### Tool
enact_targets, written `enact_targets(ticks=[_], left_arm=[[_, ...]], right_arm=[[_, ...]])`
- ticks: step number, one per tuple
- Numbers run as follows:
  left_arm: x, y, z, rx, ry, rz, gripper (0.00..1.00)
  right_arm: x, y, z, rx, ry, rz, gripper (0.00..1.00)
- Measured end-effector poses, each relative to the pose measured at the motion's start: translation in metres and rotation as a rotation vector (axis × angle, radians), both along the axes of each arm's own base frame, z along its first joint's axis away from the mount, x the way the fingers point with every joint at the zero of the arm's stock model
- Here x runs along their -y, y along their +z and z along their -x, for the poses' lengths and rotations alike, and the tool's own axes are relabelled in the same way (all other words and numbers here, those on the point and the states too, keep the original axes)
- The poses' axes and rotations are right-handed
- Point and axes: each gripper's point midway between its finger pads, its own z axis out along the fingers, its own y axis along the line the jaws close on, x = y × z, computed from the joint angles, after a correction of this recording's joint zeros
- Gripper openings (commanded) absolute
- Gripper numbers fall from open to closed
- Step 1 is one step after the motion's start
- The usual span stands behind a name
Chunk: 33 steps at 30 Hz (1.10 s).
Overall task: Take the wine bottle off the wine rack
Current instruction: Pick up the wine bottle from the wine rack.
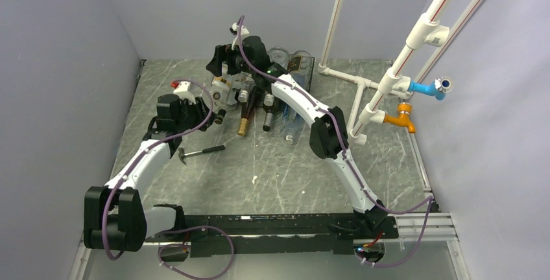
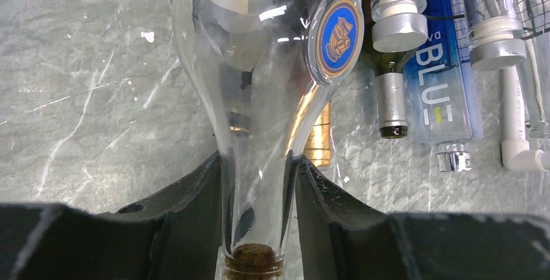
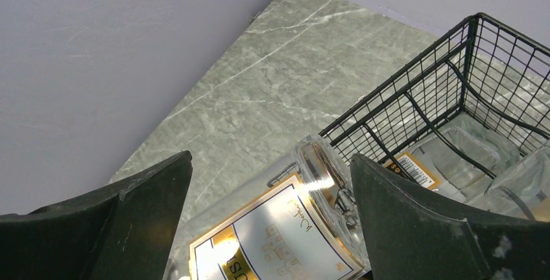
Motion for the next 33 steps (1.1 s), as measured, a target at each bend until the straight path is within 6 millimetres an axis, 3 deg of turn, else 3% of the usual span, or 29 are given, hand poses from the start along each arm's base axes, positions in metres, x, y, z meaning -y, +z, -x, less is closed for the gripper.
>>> enact_targets(ticks=[12, 24, 33], left_arm=[[-0.004, -0.006, 0.003, -0.018, 0.008, 0.001, 0.00], [-0.005, -0.007, 0.007, -0.028, 0.000, -0.006, 0.00], [-0.006, -0.007, 0.007, -0.027, -0.001, -0.010, 0.00]], right_arm=[[0.001, -0.001, 0.007, -0.007, 0.043, 0.017, 0.87], [0.001, -0.003, 0.013, -0.010, 0.061, 0.038, 0.94], [0.001, -0.006, 0.013, -0.009, 0.053, 0.056, 0.93]])
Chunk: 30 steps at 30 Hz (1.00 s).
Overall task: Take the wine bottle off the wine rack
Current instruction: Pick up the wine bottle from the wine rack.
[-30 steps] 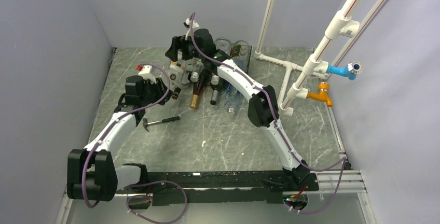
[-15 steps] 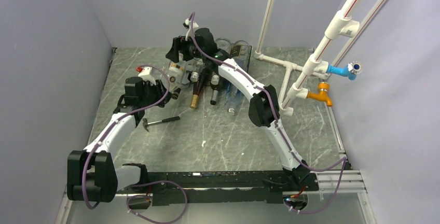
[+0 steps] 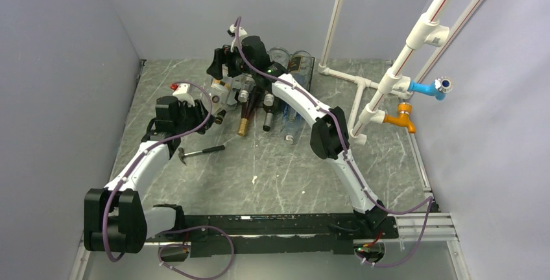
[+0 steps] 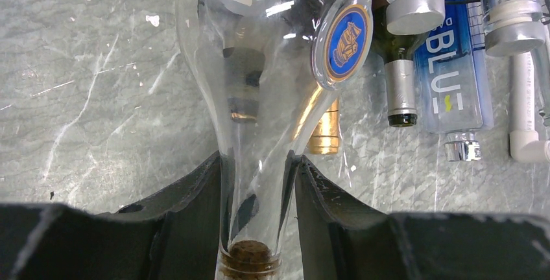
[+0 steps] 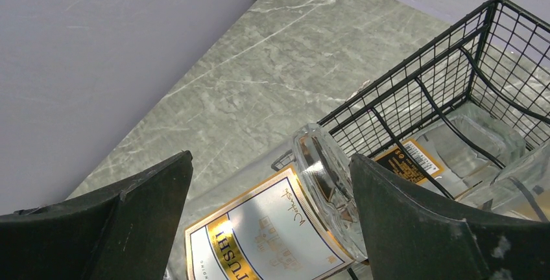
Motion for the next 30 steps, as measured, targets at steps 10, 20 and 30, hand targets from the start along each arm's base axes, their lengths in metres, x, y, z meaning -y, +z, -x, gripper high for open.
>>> enact_targets(ticks=[10, 20, 30], left_arm=[[0.000, -0.004, 0.004, -0.023, -0.007, -0.002, 0.00], [-0.001, -0.003, 0.014, -0.043, -0.005, -0.004, 0.00], [-0.002, -0.003, 0.025, -0.047, -0.002, -0.003, 0.00]], right_arm=[[-0.001, 0.002, 0.007, -0.009, 0.061, -0.009, 0.88], [-0.002, 0.001, 0.018, -0.030, 0.106, -0.005, 0.87], [-0.004, 0.001, 0.029, -0.046, 0.145, -0.013, 0.87]])
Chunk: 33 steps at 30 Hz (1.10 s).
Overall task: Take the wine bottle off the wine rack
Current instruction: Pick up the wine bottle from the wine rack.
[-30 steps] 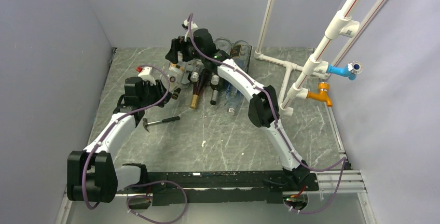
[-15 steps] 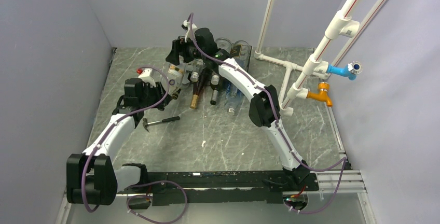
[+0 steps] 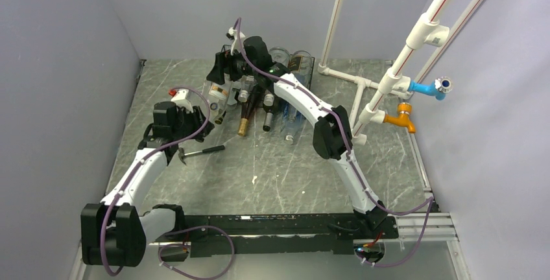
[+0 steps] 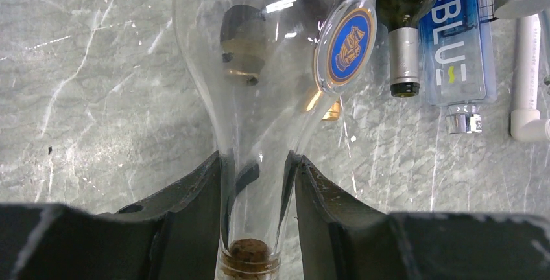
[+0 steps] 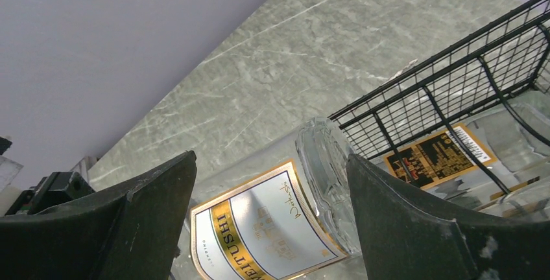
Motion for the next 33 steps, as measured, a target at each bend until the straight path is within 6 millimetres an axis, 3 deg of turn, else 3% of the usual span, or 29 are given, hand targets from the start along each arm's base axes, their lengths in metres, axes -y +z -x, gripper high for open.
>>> enact_targets(ticks=[25, 33], left_arm=[[0.001, -0.012, 0.016, -0.029, 0.004, 0.016, 0.00], [0.001, -0.022, 0.027, -0.076, 0.007, 0.020, 0.00]], right_arm=[[-0.004, 0.000, 0.017, -0.078, 0.051, -0.049, 0.85], [-0.006, -0.019, 0.025, -0.116, 0.059, -0.024, 0.86]])
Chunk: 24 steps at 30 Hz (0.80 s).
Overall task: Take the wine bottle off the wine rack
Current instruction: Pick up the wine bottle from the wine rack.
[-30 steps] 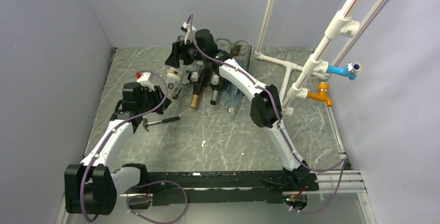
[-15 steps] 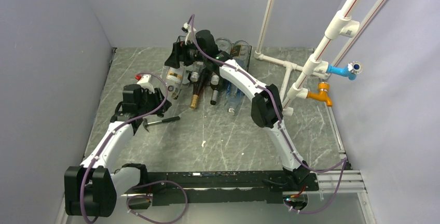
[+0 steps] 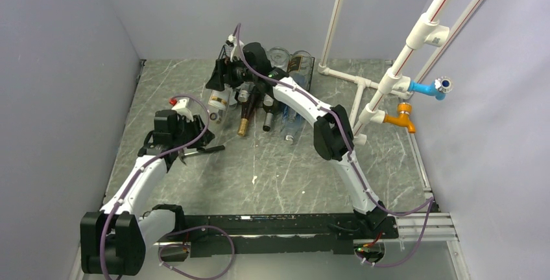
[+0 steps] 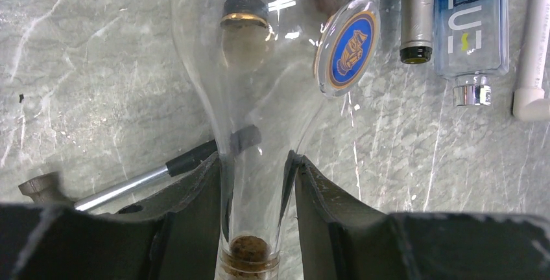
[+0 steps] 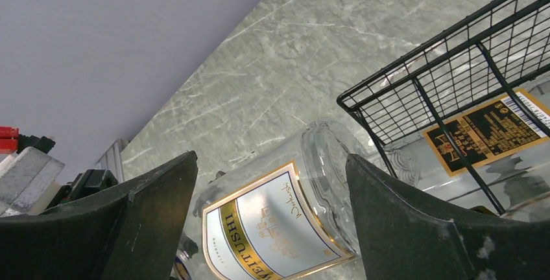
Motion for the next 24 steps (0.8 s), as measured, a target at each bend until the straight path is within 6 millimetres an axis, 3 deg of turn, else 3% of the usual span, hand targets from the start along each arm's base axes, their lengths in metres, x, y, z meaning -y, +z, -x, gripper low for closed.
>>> enact_targets(ticks=[15, 24], left_arm=[[-0.003, -0.006, 0.014, -0.040, 0.019, -0.004, 0.00], [-0.006, -0.001, 0.030, -0.064, 0.052, 0.004, 0.00]], right_arm=[[-0.010, -0.006, 0.014, 0.002, 0.025, -0.001, 0.86], [-0.013, -0.023, 0.025, -0.023, 0.034, 0.030, 0.86]])
